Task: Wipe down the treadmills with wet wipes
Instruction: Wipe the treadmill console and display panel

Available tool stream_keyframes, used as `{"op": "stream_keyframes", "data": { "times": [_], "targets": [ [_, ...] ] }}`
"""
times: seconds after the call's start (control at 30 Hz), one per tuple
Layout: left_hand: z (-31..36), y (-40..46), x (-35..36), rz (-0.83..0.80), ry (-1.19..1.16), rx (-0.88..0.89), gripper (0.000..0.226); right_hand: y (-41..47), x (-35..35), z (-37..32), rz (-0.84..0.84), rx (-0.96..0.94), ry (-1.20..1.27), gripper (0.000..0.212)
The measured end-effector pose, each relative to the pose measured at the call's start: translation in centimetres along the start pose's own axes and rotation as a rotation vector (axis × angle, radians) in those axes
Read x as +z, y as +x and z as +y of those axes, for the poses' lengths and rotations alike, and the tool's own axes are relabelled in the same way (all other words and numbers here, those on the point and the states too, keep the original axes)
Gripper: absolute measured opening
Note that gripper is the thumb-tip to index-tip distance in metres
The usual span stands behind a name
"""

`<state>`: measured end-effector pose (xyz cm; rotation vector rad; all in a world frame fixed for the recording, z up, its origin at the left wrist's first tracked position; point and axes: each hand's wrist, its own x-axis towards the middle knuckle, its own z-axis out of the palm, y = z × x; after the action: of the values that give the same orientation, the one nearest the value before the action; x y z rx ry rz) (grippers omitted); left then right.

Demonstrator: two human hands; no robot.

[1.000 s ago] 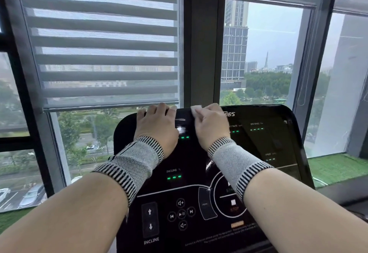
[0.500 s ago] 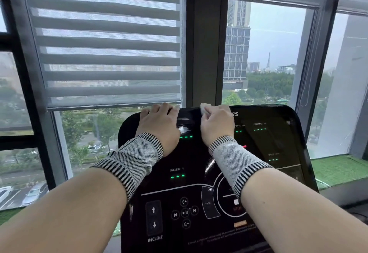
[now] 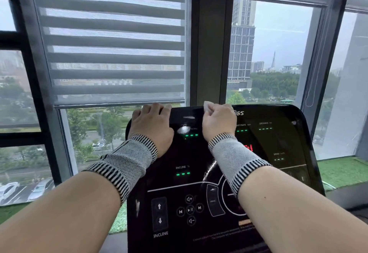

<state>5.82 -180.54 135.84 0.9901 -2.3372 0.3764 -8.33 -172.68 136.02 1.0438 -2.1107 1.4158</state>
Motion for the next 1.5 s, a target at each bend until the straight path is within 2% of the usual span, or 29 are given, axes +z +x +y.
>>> {"op": "stream_keyframes", "data": {
  "times": [0.13,0.27,0.4,0.53,0.6,0.67,0.8,0.83,0.9,0.97,1.1,1.13,1.23,1.3,1.4,1.5],
  "targets": [
    [-0.1,0.0,0.1,0.015,0.026,0.008,0.065,-1.4,0.8,-1.6,-0.122,-0.153,0.018,0.024],
    [-0.1,-0.1,0.1,0.006,0.003,0.009,0.064,-0.6,0.4,-0.5,0.035,0.036,0.033,0.018],
    [-0.1,-0.1,0.1,0.024,0.018,0.018,0.064,-1.8,1.0,-1.8,-0.109,-0.143,0.011,0.021],
    [-0.1,-0.1,0.1,0.012,0.017,0.020,0.062,-0.6,0.6,-1.1,0.011,0.033,0.028,0.024],
    [-0.1,0.0,0.0,0.005,0.021,0.019,0.064,-1.4,1.2,-1.9,-0.063,-0.066,0.016,0.019],
    [-0.2,-0.1,-0.1,0.007,0.015,0.018,0.064,-1.9,1.5,-2.5,-0.128,-0.128,0.008,0.025],
    [0.0,-0.1,-0.2,-0.002,0.004,0.013,0.062,-0.6,0.9,-1.1,0.042,0.100,0.040,0.019],
    [0.0,-0.1,-0.2,-0.006,0.004,0.010,0.062,-1.0,1.0,-1.4,0.041,0.097,0.052,0.019],
    [-0.1,-0.1,-0.2,-0.007,0.009,0.012,0.063,-2.1,2.0,-2.5,-0.052,-0.054,0.028,0.023],
    [-0.2,-0.1,-0.2,-0.004,0.008,0.013,0.064,-2.3,2.1,-2.7,-0.113,-0.115,0.033,0.025],
    [-0.2,-0.1,-0.3,-0.010,-0.020,0.017,0.062,-0.5,1.0,-0.7,0.068,0.151,0.067,0.020],
    [-0.2,-0.1,-0.2,-0.006,-0.019,0.018,0.062,-0.6,1.0,-0.8,0.069,0.138,0.058,0.020],
    [-0.3,-0.1,-0.2,0.002,-0.012,0.021,0.063,-1.8,1.6,-1.9,-0.079,-0.055,-0.001,0.024],
    [-0.2,-0.1,-0.3,0.000,-0.010,0.024,0.063,-1.3,1.3,-1.4,-0.062,-0.027,0.010,0.024],
    [-0.1,-0.2,-0.3,-0.004,-0.016,0.020,0.062,-0.7,1.0,-1.0,0.061,0.139,0.065,0.021],
    [-0.2,-0.1,-0.3,-0.003,-0.012,0.024,0.063,-1.7,1.8,-2.4,-0.071,-0.024,0.023,0.021]
  ]
}}
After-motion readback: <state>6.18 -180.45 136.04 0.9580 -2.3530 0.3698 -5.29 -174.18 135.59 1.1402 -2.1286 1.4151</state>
